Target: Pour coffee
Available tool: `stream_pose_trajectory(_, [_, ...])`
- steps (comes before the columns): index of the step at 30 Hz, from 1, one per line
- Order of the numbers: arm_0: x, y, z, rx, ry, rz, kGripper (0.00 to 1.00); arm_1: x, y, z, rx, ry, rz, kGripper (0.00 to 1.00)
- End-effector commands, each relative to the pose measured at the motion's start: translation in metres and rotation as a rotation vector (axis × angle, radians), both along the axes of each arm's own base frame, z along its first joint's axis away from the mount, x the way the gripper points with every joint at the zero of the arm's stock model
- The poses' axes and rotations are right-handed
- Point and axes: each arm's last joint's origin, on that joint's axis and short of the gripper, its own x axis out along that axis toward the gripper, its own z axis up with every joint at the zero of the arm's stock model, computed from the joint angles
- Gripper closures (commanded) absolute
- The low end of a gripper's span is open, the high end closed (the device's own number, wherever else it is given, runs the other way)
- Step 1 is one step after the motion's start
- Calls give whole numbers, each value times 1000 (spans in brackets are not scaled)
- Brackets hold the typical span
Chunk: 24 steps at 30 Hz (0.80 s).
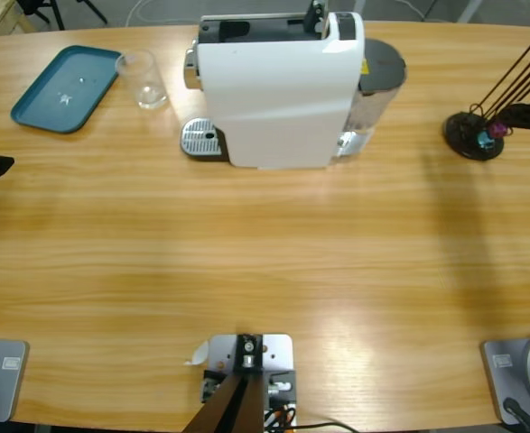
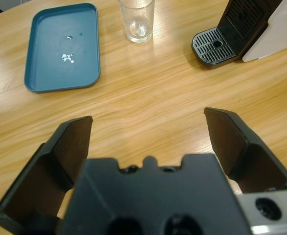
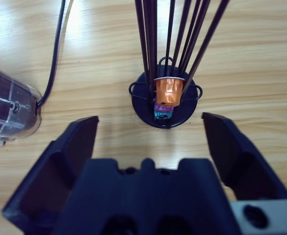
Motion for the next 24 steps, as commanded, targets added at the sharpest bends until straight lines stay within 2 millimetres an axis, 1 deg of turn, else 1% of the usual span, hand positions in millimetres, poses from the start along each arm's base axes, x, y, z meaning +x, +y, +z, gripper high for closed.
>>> stream_pose_trajectory(1, [2, -2, -11, 37, 23, -7, 1, 11, -5, -11, -29, 39, -38, 7])
stream_pose_trajectory(5, [2, -3, -11, 39, 24, -7, 4, 14, -8, -13, -35, 32, -61, 27])
stream_pose_trajectory(8, [3, -4, -11, 41, 27, -7, 9, 18, -8, -17, -39, 27, -67, 69])
stream_pose_trajectory(13, [4, -4, -11, 45, 31, -7, 9, 27, -8, -28, -34, 44, -79, 74])
stream_pose_trajectory(16, [5, -5, -12, 47, 33, -7, 9, 26, -9, -31, -35, 42, -87, 143])
stream_pose_trajectory(24, [5, -5, -12, 48, 34, -7, 9, 26, -12, -33, -38, 44, -118, 161])
